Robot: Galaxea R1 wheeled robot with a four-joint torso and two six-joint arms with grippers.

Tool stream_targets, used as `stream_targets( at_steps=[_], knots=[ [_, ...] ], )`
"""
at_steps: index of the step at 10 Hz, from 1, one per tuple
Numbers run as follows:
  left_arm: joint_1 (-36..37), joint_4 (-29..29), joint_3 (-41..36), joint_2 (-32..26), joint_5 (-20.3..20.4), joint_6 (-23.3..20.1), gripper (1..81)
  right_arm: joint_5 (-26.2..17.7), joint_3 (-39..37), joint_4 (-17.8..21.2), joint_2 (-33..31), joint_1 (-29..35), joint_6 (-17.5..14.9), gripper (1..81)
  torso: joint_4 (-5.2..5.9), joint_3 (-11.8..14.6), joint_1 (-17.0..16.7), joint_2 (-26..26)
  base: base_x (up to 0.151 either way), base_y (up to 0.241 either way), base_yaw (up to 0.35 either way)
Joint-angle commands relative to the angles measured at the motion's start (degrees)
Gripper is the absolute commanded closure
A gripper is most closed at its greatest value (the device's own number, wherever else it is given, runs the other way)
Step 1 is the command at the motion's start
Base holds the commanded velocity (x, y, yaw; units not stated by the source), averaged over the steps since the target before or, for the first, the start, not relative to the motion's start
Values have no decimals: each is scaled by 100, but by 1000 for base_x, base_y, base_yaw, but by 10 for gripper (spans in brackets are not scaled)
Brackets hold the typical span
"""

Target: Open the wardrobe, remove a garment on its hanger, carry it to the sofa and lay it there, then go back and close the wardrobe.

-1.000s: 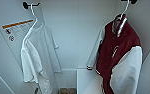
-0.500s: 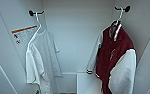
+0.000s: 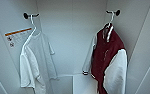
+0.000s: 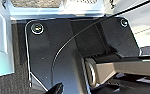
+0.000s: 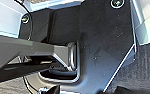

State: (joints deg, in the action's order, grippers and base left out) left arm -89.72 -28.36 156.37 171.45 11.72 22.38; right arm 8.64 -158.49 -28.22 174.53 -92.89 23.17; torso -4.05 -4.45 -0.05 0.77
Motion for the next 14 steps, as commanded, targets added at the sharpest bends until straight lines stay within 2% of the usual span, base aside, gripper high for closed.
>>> stream_targets(
  at_steps=[1,4,5,6,7,8,11,14],
  knots=[
    [310,-47,-10,-49,-214,-6,10,-284,3,-52,-4,170,-23,10,-525,0,5,0,0,0,0],
    [504,-82,-80,-102,-249,-6,10,-284,-5,-17,-12,187,-15,10,-1114,0,5,0,0,0,0],
    [565,-100,-159,-137,-249,-6,10,-275,-5,-8,-21,187,-15,10,-763,0,5,0,0,0,0],
    [618,-118,-326,-216,-249,-6,10,-275,-5,-8,-21,188,-15,10,-947,2,5,0,0,0,0],
    [670,-135,-685,-399,-257,-15,10,-275,-5,-8,-21,187,-15,10,-1075,0,5,0,0,0,0],
    [723,-144,-959,-550,-257,-15,10,-267,3,-8,-21,188,-15,10,-1132,2,5,0,0,0,0],
    [1136,-144,-1609,-1051,-337,-32,10,-223,3,10,-12,214,-15,10,-1134,0,5,0,0,0,0],
    [1724,-144,-3279,-1868,-1022,-41,10,-240,30,18,-4,266,-6,10,-1134,0,5,0,0,0,0]
  ],
)
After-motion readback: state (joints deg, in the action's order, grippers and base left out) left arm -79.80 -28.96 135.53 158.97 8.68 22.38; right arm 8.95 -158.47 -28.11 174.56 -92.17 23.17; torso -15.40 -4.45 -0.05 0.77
